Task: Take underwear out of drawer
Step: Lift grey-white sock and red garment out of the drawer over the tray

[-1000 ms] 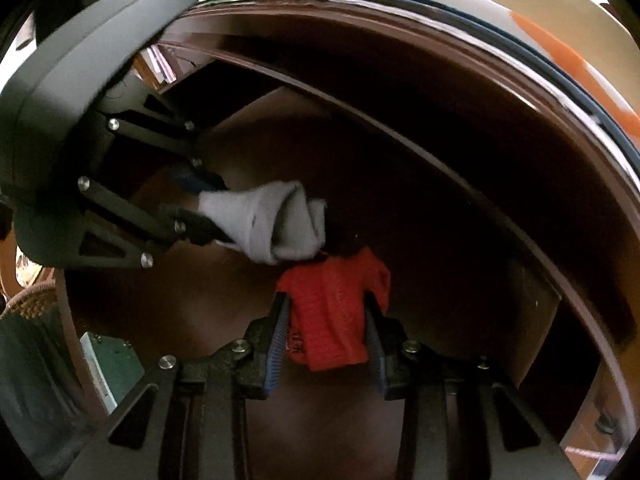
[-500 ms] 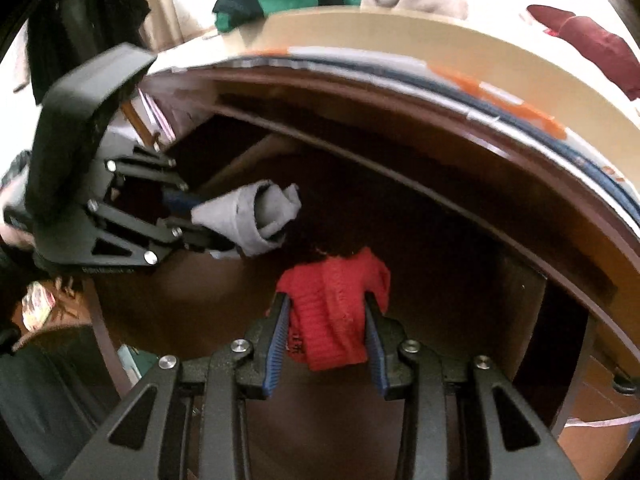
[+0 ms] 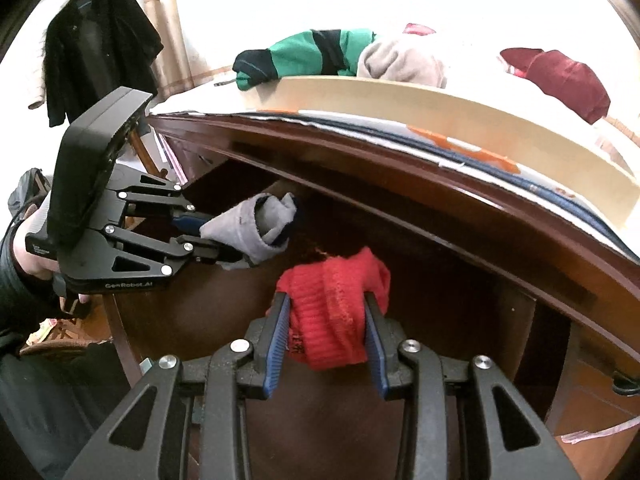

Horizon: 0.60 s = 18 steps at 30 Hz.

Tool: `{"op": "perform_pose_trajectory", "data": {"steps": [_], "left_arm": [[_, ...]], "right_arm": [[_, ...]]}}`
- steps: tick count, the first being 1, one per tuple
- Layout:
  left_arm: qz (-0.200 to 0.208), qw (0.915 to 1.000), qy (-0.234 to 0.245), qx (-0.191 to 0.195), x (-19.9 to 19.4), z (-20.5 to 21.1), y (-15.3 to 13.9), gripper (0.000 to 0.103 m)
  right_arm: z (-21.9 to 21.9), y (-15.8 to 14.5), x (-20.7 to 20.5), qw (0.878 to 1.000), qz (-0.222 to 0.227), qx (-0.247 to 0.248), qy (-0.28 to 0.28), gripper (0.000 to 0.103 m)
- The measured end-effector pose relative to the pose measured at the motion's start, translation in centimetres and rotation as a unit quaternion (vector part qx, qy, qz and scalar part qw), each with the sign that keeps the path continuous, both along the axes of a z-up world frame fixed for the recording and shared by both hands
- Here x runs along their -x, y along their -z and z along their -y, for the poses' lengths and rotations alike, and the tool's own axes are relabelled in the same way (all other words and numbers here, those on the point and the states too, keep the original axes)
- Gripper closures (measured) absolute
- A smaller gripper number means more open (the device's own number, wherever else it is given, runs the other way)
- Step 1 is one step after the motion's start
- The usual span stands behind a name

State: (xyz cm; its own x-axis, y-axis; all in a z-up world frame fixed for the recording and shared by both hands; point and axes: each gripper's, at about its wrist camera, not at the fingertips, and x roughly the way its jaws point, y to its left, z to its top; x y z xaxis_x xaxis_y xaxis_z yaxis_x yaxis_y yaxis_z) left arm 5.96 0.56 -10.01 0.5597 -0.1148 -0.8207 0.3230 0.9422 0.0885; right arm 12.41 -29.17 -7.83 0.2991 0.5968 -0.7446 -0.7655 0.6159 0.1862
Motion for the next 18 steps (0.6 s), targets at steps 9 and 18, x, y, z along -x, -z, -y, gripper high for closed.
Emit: {"op": "perform_pose_trajectory", "data": {"steps": [9,18], "left_arm": [[0.045,0.9985,-0.03,0.003,3.0,-1.5,-0.8,0.087],[0.078,0.9957,-0.046,0.021,5.1,-2.6,-2.7,0.087]], "right_arm": [[1.9,-0.7,0.6,0.999,0.018,-0.036,0.013,0.065],[2.4,-1.1,1.2,0.998,0.033,-0.055,0.019,0.065]]}}
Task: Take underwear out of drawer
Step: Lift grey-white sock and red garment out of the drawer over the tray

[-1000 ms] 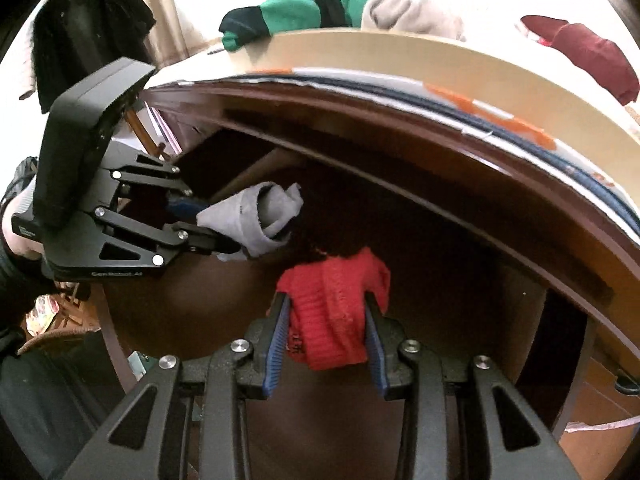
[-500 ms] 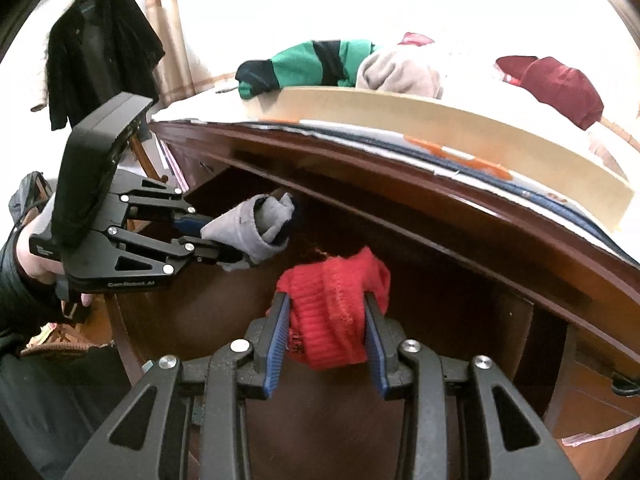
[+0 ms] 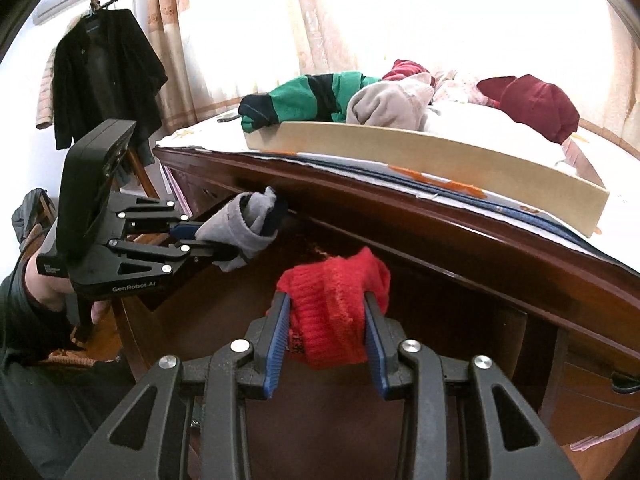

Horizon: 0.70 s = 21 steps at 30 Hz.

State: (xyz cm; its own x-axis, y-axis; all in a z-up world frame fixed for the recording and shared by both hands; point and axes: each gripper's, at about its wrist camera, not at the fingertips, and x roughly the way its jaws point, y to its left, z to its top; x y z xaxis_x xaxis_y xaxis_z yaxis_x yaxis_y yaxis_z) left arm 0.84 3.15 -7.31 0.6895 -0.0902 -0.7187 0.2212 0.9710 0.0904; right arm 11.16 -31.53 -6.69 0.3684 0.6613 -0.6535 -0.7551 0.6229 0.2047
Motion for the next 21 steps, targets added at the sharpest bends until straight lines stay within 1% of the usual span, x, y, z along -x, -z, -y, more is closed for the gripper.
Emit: {"op": "perform_pose_trajectory", "data": {"steps": [1,7,11,13,21], "left_arm": [[0.0,1.0,0.0,0.002,-0.2,0.3,0.5,0.087],[0.0,0.9999,-0.002,0.016,0.8,0.4,1.2,0.087],[0.004,0.9998,-0.002,0.017,1.3,0.2,1.1,0.087],[0.008,0.9998,-0.003,0.018,1.6,0.4,1.6,0.087],[0.034,0.9992,-0.003,0.023,2.3,1.5,-0.4,0.087]], "right_arm": [[0.2,-0.1,0.1,1.0,0.0,-0.003,0.0,0.065],[0.4,-0.3,0.2,1.0,0.007,-0.013,0.004,0.065],[0.6,-0.4,0.5,1.0,0.014,-0.02,0.006,0.065],[0.7,-0.5,0.6,0.999,0.019,-0.024,0.007,0.065],[1.1,-0.9,1.2,0.998,0.042,-0.041,0.013,0.065]]}}
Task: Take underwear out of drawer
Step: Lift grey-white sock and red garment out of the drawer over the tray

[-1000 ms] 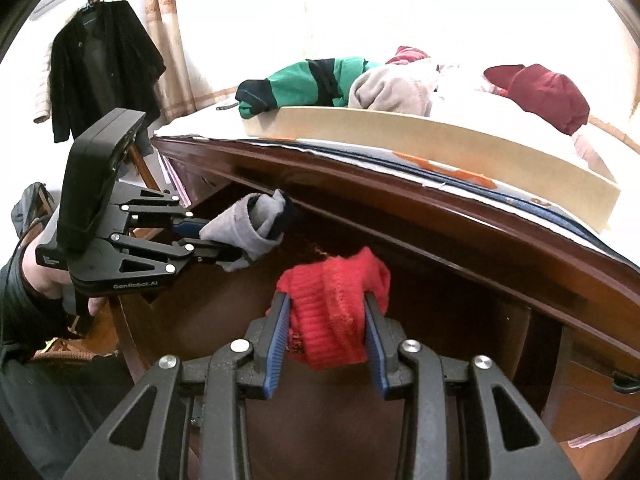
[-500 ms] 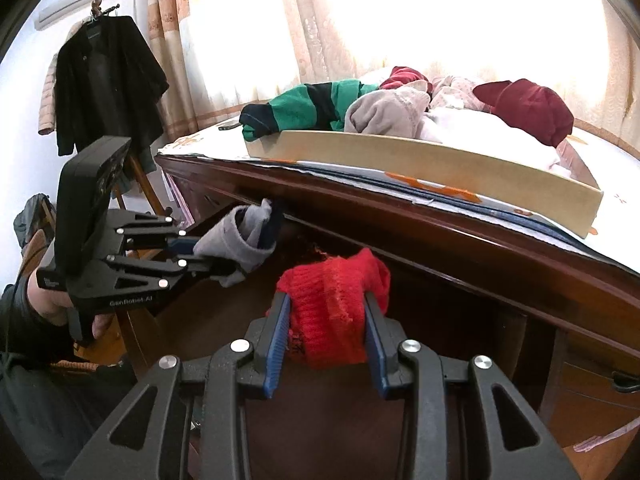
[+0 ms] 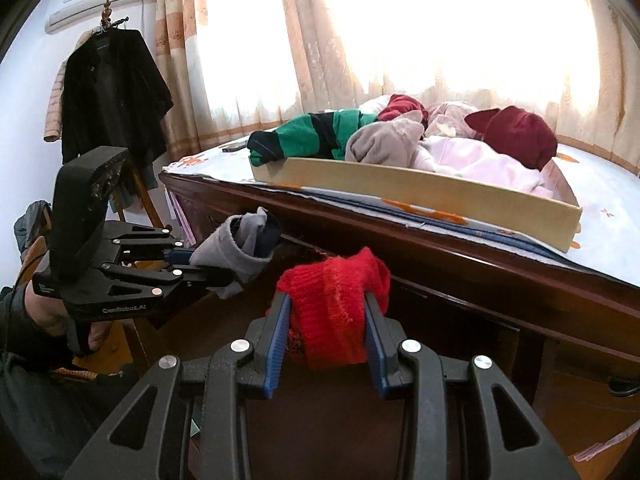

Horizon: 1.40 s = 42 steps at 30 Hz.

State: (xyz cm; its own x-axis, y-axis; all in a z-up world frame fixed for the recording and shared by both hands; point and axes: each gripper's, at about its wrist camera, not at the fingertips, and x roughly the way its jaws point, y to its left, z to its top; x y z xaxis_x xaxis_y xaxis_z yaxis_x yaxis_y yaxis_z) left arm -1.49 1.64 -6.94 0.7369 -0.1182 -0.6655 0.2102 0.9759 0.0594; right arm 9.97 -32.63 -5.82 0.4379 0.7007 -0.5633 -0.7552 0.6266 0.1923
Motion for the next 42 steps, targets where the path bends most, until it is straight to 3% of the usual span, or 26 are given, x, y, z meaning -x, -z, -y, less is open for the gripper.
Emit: {"op": "perform_pose_trajectory", "data": {"steps": [14,32,42], "left_arm": [[0.04,0.9992,-0.005,0.008,1.1,-0.1,-2.5,0.087],[0.083,0.996,-0.022,0.025,1.7,-1.1,-4.5,0.087],[0.134,0.9909,-0.015,-0.002,0.1,-1.9,-10.9,0.087]], "right_arm": [[0.6,-0.9,1.3,0.998,0.055,-0.017,0.019,0.065],[1.1,-1.9,2.4,0.996,0.074,-0.037,0.028,0.065],[0.5,-6.8,-0.4,0.996,0.062,-0.051,0.031,0.065]]}}
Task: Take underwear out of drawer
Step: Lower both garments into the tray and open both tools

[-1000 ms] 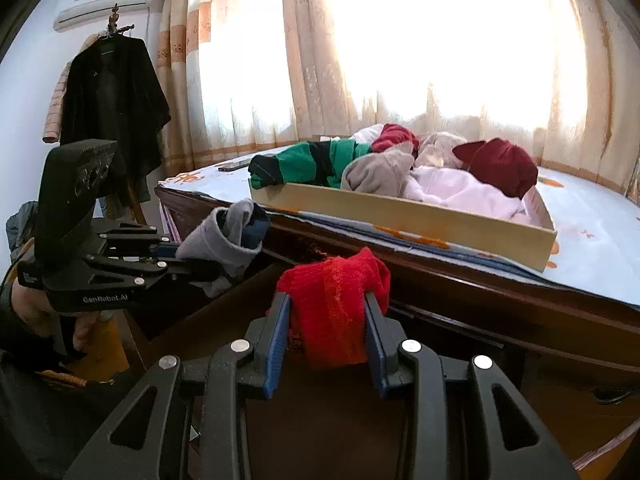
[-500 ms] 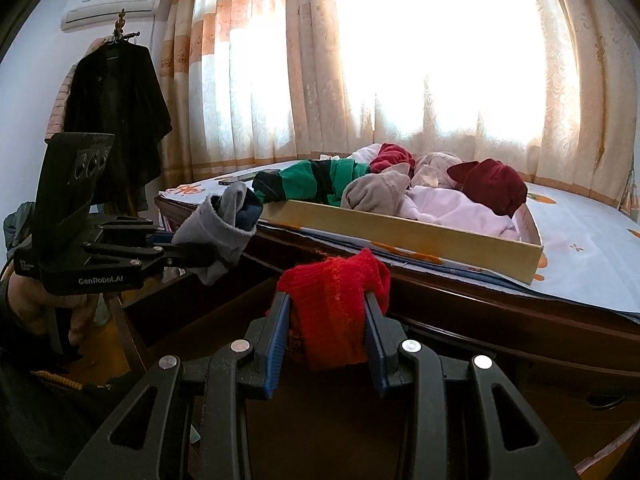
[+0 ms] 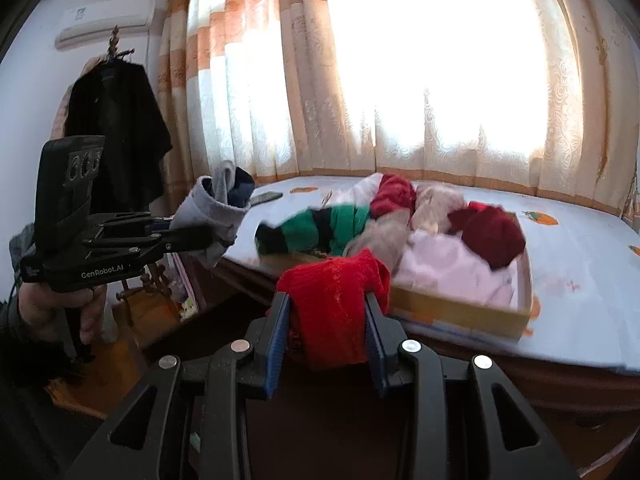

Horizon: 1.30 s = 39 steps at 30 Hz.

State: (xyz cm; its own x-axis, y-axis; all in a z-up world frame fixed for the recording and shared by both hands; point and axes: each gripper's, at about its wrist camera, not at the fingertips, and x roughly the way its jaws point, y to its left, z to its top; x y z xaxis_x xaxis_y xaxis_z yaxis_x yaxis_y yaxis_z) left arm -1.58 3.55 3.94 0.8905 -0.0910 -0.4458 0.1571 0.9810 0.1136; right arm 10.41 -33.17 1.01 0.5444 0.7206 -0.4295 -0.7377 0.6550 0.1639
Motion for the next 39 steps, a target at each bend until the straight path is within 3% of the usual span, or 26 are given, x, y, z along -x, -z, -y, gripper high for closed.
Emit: {"op": "perform_pose_trajectory", "data": {"steps": [5,11,17,29,33,37,39], "left_arm": [[-0.003,0.9999,0.01,-0.006,-3.9,0.0,-2.2,0.087],[-0.028,0.9995,0.006,-0.015,-9.2,0.3,-2.5,0.087],[-0.057,0.9979,-0.006,-0.029,-13.9,0.5,-1.8,0.087],[-0.113,0.993,-0.014,-0.032,-18.8,0.6,1.0,0.086],[-0.118,0.992,-0.022,-0.037,-19.1,0.6,1.8,0.07],[-0.112,0.9928,-0.019,-0.036,-18.5,0.8,1.3,0.054],[-0.098,0.9943,-0.017,-0.038,-17.8,1.0,0.6,0.048]], "right_arm": [[-0.3,-2.7,-3.3,1.0,-0.007,-0.001,0.014,0.065],[-1.1,-3.8,-8.3,0.999,-0.029,0.013,0.037,0.065],[-2.2,-2.6,-12.2,0.997,-0.059,0.031,0.048,0.065],[-4.5,0.6,-16.3,0.992,-0.096,0.064,0.06,0.065],[-4.6,1.2,-16.9,0.99,-0.101,0.068,0.066,0.061],[-4.8,0.9,-16.5,0.99,-0.098,0.077,0.069,0.039],[-4.5,0.6,-16.1,0.991,-0.094,0.068,0.069,0.037]]}}
